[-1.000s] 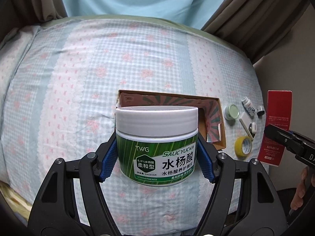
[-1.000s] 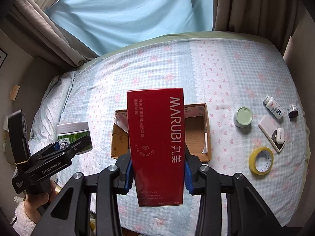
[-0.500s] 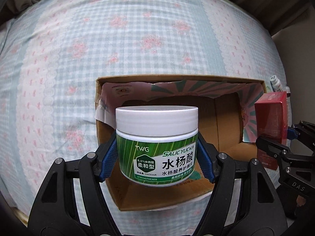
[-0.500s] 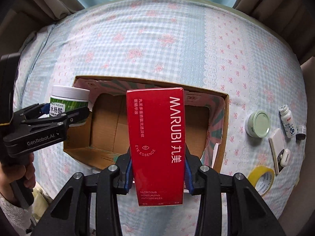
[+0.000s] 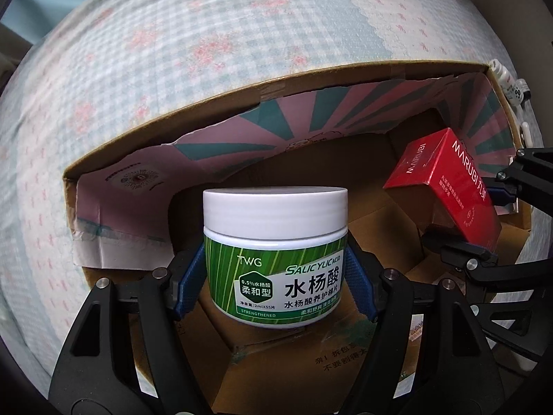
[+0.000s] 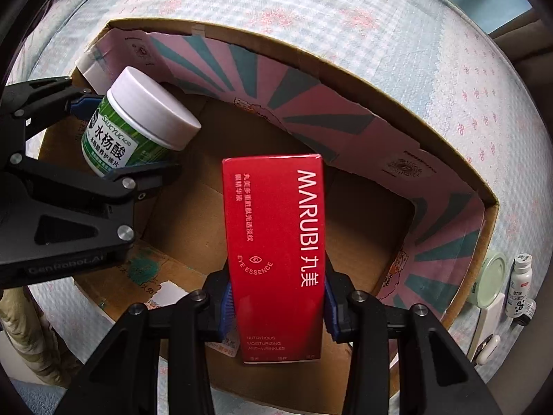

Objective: Organize rigid objects
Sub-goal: 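Carry jar and red box into the cardboard box and open both tools, then lift both tools out of the box and move toward remaining objects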

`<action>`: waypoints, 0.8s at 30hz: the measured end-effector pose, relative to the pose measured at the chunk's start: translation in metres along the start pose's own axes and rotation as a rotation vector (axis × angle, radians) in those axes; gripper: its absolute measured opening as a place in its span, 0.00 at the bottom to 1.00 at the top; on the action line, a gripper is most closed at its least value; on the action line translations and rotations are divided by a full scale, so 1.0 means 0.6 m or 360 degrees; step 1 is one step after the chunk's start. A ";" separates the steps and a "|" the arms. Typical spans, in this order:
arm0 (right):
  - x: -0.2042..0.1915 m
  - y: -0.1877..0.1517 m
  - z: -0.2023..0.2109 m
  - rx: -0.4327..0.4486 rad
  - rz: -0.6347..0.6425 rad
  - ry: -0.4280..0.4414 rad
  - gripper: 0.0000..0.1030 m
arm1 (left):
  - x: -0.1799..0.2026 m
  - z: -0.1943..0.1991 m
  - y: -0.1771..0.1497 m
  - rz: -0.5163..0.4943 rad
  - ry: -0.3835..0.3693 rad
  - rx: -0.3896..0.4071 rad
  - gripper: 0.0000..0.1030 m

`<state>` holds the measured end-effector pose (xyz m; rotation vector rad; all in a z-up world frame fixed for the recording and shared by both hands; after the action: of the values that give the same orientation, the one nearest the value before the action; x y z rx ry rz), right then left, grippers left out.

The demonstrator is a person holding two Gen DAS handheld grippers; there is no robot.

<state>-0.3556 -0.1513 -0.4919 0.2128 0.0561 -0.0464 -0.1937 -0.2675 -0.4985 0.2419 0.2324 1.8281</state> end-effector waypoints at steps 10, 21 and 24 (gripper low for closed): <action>0.010 -0.047 0.020 0.0065 0.0049 0.0016 1.00 | -0.007 0.054 0.040 -0.0041 0.0063 0.0195 1.00; 0.011 -0.106 0.053 0.0148 0.0016 -0.0060 1.00 | -0.040 0.108 0.031 0.0066 0.0053 0.0210 1.00; 0.009 -0.098 0.065 0.0148 -0.0006 -0.0075 1.00 | -0.044 0.133 0.024 0.0077 0.0057 0.0218 1.00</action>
<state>-0.3510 -0.2171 -0.4666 0.3047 0.0072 -0.0577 -0.1775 -0.2943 -0.4193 0.3125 0.3804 1.8679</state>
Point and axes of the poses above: each gripper's, at about its wrist camera, not at the fingertips, and z roughly against the way its jaws point, x to its right, y to its top, the point moved 5 cm from there along -z, roughly the way its jaws point, and after that the axes turned 9 degrees about x, right-handed, at the moved point
